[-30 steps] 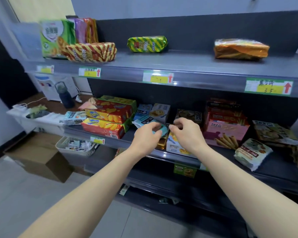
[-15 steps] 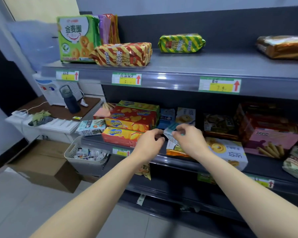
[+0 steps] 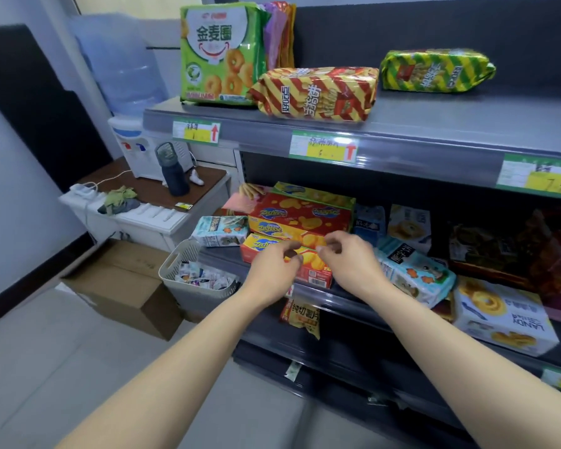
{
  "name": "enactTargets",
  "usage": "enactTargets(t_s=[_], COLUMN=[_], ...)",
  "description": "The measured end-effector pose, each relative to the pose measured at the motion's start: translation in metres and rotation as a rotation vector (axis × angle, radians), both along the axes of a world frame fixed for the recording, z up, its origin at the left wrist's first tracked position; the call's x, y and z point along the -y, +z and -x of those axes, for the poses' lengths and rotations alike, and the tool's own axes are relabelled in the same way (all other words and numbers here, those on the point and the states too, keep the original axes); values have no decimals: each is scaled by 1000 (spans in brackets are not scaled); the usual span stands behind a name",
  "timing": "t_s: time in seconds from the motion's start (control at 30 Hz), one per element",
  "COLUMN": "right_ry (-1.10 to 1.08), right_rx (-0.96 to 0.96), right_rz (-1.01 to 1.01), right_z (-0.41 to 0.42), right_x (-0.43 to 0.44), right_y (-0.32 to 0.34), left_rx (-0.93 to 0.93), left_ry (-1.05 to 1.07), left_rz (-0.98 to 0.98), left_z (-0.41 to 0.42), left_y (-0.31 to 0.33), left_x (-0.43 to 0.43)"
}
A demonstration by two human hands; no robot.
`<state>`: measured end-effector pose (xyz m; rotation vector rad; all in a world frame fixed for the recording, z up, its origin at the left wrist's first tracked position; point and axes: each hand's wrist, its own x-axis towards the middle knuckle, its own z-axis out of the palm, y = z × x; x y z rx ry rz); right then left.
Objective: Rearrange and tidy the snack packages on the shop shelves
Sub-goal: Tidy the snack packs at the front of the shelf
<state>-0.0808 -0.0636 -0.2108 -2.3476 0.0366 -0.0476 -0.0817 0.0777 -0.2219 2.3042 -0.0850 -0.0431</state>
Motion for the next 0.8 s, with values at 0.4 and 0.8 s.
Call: enactTargets(t_s=[0.4,0.8], right_ry=[121,96], right_rx=[7,40], right_rz=[-19,4], right_z=[-43,-120], right_x=[-37,-155], right_y=[2,-27], left_rx=[8,22], left_ry=[148,123], left_rz=[-9,16], left_z=[-25,-114], left_y=[0,-27], left_x=[-35,-143])
